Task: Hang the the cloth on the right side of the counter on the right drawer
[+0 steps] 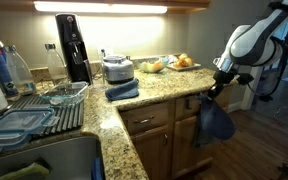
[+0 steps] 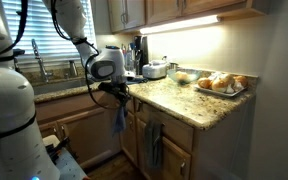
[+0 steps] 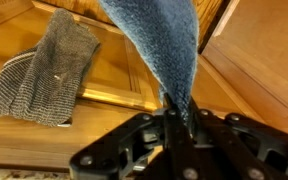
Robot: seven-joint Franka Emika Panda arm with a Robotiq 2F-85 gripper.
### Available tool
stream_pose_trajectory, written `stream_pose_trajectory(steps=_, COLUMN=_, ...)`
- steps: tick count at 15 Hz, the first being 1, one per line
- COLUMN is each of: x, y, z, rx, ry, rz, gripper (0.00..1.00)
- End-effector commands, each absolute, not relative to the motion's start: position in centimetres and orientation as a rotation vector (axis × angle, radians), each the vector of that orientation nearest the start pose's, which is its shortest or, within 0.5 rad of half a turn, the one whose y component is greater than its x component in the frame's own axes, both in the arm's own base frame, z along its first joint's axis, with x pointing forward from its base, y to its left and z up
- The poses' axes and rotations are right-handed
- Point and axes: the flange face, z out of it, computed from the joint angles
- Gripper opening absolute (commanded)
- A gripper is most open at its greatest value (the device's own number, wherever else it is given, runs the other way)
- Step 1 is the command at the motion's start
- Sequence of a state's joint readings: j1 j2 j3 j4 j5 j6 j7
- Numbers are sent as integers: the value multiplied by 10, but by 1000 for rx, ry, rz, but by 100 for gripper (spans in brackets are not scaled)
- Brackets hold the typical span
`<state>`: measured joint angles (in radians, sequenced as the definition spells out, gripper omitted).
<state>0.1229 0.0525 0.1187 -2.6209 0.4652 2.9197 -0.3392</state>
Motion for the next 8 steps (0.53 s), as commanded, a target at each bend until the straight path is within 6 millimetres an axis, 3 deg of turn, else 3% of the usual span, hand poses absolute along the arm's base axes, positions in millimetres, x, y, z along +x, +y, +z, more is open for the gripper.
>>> stream_pose_trajectory(steps=1, x=445, y=81, z=249, rx=-2966, ry=-190, rz=-379, gripper=5)
stream_pose_trajectory(steps=8, x=451, y=94, z=211, rx=-2909, ry=-166, rz=-338, gripper=5)
